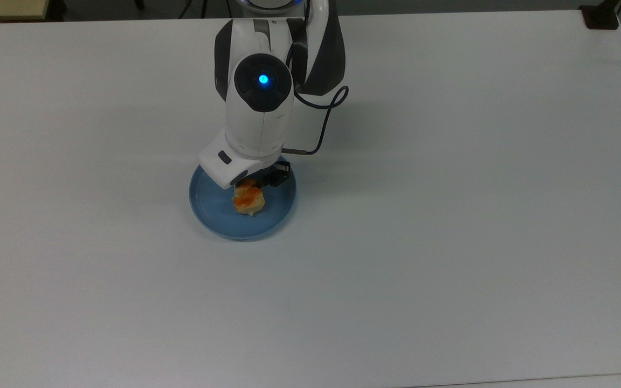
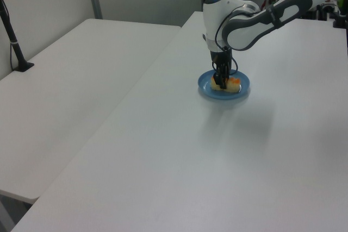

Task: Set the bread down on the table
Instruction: 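Lift the bread roll off the plate and carry it beside the plate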

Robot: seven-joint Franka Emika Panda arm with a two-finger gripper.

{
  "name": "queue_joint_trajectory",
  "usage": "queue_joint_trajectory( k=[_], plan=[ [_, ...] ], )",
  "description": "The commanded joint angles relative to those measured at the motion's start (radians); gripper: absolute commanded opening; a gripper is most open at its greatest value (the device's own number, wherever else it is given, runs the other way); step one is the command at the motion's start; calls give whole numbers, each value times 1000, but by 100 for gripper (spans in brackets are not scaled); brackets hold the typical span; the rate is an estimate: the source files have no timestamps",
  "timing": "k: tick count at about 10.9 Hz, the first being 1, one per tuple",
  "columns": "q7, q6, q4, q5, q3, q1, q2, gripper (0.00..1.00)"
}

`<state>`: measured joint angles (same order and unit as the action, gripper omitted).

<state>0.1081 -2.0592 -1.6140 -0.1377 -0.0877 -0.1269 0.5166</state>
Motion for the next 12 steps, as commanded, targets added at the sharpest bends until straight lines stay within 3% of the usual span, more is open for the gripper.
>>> queue_joint_trajectory(
  k=[1,4,6,7,9,11,12],
  plan=[
    [-36,22,-32,-14,-20,4,-84,29],
    [-247,163,-68,-5,-76,53,-199,29],
    [-367,131,-211,-25,-122,96,-234,30],
    [-401,69,-265,-42,-179,105,-234,31],
    [-467,-20,-312,-46,-259,139,-224,33],
    [-530,-35,-322,-48,-297,153,-221,37],
    [-542,-42,-333,-57,-300,153,-210,47]
  ],
)
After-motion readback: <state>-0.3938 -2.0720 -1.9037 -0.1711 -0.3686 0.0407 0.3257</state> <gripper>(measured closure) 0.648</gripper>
